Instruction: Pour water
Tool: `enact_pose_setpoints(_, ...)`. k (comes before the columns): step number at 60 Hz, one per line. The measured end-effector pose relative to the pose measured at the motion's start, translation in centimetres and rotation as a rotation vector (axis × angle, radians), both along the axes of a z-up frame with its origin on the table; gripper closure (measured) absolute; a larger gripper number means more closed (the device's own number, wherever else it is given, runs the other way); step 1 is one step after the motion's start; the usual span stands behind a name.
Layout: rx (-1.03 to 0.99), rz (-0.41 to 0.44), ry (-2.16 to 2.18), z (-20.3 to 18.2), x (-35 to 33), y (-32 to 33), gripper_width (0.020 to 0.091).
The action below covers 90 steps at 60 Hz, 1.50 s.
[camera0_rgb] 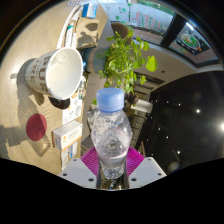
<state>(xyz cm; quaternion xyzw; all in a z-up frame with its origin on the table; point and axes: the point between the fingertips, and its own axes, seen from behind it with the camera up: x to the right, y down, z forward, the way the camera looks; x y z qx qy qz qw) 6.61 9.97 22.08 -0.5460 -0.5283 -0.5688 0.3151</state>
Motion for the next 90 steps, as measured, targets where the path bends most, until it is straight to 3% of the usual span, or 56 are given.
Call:
enact_pose_setpoints(18,-0.071,0.031,-0.111,-2.5,-3.1,0.6,0.0798)
enact_pose_setpoints(31,-0.072,0.024,-0.067,-2.2,-3.5,0.6,0.0799)
enact_pose_setpoints(46,-0.068,-0.055,0.2,-0.2,-1.9,-0.4,0.0798)
enact_pose_setpoints(67,-0.074,-0.207,1.002,1.4,0.2,-2.5,0.0794)
enact_pose_setpoints(79,-0.122,-0.211,1.469,-1.6,-0.6,-3.1,0.0796)
enact_pose_setpoints(90,-0.203,-0.207,1.646,-7.3,-2.4,-3.2,0.0791)
